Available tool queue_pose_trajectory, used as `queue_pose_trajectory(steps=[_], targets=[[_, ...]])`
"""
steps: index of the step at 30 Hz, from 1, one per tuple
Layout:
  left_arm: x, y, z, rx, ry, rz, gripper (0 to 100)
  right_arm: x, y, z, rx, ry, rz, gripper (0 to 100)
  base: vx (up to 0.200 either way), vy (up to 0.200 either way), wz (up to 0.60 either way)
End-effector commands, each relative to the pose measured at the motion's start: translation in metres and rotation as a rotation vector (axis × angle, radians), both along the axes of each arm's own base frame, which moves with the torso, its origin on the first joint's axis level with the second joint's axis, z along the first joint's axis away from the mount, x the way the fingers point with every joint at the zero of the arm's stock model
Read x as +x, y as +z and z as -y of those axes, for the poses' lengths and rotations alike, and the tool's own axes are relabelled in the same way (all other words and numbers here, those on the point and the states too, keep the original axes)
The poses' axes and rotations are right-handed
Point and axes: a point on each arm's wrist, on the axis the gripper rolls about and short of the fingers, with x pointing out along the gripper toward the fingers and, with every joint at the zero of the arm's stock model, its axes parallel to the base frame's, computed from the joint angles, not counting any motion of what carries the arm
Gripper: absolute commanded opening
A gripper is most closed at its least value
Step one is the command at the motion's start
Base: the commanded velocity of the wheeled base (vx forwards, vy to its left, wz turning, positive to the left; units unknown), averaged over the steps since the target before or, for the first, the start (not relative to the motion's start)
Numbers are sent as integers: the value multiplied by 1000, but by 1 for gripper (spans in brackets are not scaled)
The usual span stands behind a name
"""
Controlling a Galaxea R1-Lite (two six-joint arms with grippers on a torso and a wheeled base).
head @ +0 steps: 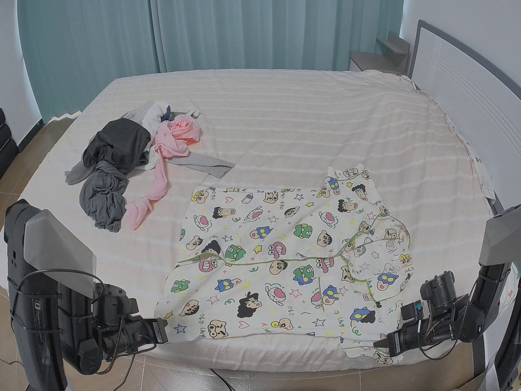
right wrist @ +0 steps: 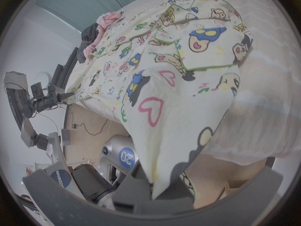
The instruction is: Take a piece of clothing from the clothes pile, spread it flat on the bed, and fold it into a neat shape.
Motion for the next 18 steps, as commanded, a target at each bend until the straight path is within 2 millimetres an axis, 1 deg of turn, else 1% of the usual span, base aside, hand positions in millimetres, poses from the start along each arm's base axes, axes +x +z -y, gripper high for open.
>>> queue_pose_trajectory(steps=[1, 3, 4, 7, 10, 11, 12, 15, 18], targets=[[6, 15, 1, -28, 0, 87, 0, 5, 12, 0, 29, -3, 60, 0, 0, 0, 0], [8, 17, 2, -33, 1, 103, 0, 7, 13, 0, 34, -9, 67, 0, 0, 0, 0], [13, 20, 3, -44, 7, 127, 0, 11, 16, 2, 46, -20, 86, 0, 0, 0, 0], [22, 22, 5, -61, 18, 164, 0, 16, 22, 3, 71, -21, 114, 0, 0, 0, 0], [28, 24, 6, -73, 33, 186, 0, 21, 26, 5, 83, -27, 138, 0, 0, 0, 0], [34, 25, 8, -84, 38, 208, 0, 28, 30, 6, 90, -39, 164, 0, 0, 0, 0], [36, 25, 8, -85, 38, 214, 0, 30, 31, 6, 91, -41, 172, 0, 0, 0, 0], [46, 28, 11, -91, 48, 258, 0, 46, 37, 9, 109, -79, 216, 0, 0, 0, 0], [55, 31, 13, -96, 56, 295, 0, 58, 41, 8, 139, -114, 234, 0, 0, 0, 0]])
